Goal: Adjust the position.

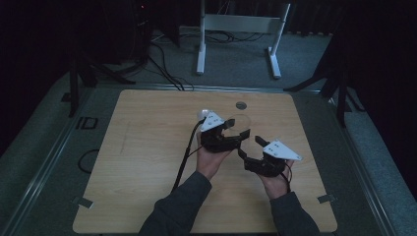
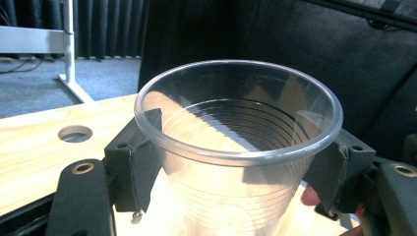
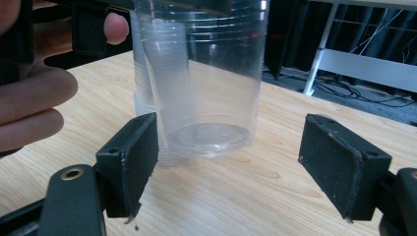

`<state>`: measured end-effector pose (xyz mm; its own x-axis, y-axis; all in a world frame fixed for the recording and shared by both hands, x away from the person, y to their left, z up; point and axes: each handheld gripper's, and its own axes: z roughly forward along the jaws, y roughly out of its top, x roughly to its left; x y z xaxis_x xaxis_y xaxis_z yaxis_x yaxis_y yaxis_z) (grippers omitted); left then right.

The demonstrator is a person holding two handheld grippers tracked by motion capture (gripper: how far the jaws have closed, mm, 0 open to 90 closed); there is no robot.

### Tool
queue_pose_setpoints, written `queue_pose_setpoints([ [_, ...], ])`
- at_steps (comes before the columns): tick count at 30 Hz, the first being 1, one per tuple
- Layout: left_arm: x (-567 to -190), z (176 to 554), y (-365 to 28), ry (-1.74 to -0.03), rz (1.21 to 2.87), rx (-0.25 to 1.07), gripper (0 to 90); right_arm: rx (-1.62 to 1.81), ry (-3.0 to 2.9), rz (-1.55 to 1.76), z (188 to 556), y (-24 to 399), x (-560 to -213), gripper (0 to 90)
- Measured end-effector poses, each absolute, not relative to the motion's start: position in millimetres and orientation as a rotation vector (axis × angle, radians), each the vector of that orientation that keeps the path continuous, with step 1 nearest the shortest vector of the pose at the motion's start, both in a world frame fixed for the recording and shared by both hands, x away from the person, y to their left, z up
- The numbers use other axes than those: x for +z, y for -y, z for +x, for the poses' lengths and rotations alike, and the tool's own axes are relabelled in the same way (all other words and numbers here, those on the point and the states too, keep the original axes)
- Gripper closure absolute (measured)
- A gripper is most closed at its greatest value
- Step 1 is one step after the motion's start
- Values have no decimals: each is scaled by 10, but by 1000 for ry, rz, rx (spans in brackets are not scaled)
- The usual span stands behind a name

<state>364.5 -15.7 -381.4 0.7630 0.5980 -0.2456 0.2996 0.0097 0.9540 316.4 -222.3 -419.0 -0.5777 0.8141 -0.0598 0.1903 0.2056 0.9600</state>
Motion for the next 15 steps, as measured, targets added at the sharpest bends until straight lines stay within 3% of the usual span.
queue_pose_setpoints([
  [15, -3877, 3630, 118, -752, 1603, 298, 288, 1372, -1892, 967, 3104, 2387, -4236, 226],
])
